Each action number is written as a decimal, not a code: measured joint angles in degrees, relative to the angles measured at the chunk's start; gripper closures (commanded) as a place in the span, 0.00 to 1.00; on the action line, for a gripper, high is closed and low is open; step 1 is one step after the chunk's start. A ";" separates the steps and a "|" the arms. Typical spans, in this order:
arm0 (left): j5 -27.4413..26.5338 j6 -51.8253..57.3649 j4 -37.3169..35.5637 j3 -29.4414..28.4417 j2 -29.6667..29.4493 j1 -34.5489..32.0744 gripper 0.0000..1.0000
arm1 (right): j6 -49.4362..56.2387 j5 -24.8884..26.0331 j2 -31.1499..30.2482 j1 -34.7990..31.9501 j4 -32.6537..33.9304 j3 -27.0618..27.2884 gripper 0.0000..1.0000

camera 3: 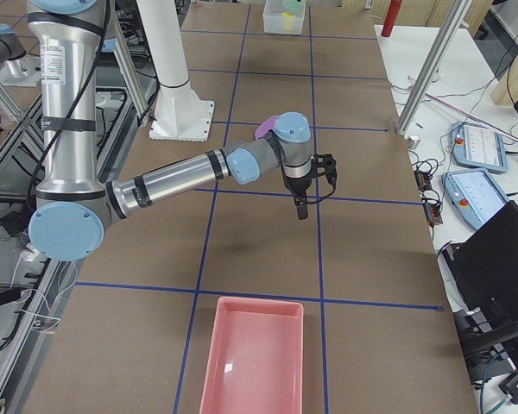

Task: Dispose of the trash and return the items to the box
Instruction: 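Carry the green bowl into the clear bin and release it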

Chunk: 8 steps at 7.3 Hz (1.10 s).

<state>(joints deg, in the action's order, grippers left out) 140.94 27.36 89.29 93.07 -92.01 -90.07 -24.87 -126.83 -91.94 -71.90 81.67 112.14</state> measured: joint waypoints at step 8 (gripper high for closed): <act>-0.12 3.11 9.28 -39.12 -7.98 -15.44 1.00 | 0.28 0.67 0.32 0.00 -0.11 0.15 0.00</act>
<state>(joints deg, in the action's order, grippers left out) 140.82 30.46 98.57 53.96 -99.99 -105.51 -24.59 -126.16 -91.61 -71.89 81.56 112.29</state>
